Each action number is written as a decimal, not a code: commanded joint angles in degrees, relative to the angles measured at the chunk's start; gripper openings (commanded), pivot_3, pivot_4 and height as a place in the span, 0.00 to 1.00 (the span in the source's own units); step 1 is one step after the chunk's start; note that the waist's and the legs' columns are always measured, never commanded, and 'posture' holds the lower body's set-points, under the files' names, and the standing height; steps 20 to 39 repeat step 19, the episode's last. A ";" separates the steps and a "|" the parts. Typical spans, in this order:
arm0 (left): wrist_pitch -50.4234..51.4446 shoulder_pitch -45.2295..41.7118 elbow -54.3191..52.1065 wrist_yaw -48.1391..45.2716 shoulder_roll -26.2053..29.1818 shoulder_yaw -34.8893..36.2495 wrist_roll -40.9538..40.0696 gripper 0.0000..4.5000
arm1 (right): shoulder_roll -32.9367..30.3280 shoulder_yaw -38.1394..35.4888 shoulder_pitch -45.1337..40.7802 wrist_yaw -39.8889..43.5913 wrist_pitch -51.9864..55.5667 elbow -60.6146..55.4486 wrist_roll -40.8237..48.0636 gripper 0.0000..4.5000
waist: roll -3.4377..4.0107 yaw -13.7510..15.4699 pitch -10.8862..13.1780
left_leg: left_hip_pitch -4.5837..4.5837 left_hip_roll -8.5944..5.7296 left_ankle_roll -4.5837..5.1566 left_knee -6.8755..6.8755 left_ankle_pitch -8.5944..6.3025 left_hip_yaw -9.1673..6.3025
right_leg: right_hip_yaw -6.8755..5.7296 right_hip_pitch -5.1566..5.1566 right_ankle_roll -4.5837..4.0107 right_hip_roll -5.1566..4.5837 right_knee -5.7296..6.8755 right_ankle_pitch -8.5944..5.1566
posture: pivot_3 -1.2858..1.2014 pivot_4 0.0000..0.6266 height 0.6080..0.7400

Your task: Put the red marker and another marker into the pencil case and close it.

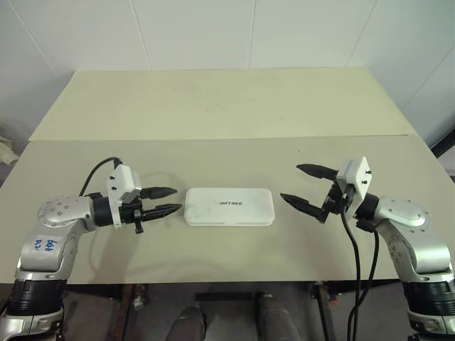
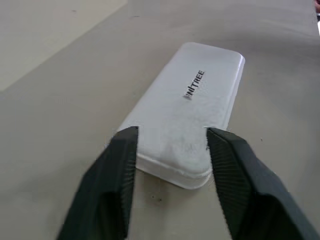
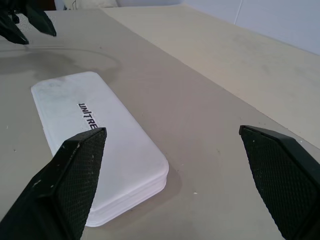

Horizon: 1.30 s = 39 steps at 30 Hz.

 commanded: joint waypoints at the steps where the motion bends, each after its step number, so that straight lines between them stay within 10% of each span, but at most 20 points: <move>1: -1.14 0.79 -2.53 1.90 0.89 4.03 -1.74 0.80 | -1.82 -0.84 -0.95 3.26 -2.35 1.03 0.72 1.00 | 0.00 0.05 0.00 | 0.00 -0.01 0.00 0.01 0.00 0.00 | 0.00 0.02 0.00 -0.01 -0.01 0.00 | 0.52 0.24 1.00; 4: -3.06 0.67 -0.71 2.01 1.30 5.96 -1.82 1.00 | -4.13 -0.55 -0.70 7.51 -4.79 2.04 -0.05 1.00 | 0.00 -0.05 0.00 | -0.01 -0.01 0.00 0.00 0.00 0.03 | 0.00 0.02 0.01 -0.02 -0.05 0.00 | 0.52 0.24 1.00; 39: -2.02 -0.63 0.07 1.22 1.50 1.55 -1.63 1.00 | -7.41 -0.48 -7.12 14.55 -14.04 16.26 -2.88 1.00 | -0.02 -0.19 0.02 | -0.01 0.01 0.00 -0.03 -0.01 0.08 | 0.01 0.00 0.01 0.00 -0.08 0.00 | 0.52 0.24 1.00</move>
